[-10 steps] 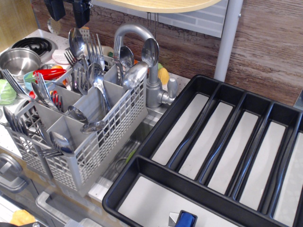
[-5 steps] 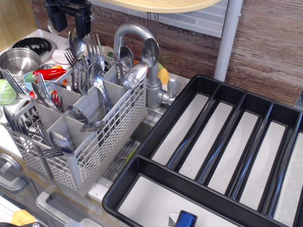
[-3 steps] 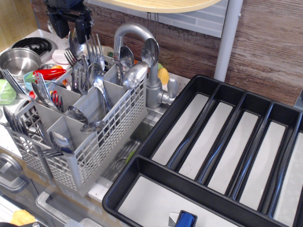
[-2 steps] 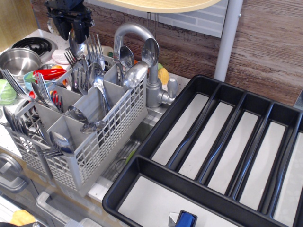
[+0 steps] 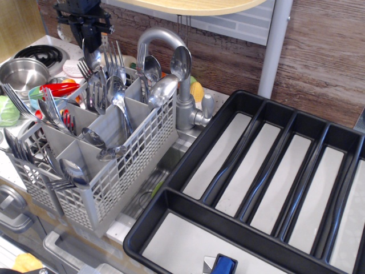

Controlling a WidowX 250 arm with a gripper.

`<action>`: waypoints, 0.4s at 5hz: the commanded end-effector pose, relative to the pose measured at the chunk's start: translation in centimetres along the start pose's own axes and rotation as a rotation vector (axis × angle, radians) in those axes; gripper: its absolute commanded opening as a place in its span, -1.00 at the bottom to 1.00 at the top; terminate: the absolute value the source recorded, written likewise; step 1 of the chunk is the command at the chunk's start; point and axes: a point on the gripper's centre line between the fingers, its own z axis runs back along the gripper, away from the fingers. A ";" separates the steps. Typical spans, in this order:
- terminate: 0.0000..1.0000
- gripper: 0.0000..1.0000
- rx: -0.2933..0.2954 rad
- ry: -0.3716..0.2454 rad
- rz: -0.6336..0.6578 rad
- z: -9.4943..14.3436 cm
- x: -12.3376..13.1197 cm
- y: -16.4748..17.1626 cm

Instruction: Put big spoon from basket to tray

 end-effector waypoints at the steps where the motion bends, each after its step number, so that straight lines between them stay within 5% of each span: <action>1: -1.00 -1.00 0.109 -0.005 0.009 5.0 0.1 -1.5; 2: -1.00 -1.00 0.274 0.045 0.008 9.6 -0.8 -3.1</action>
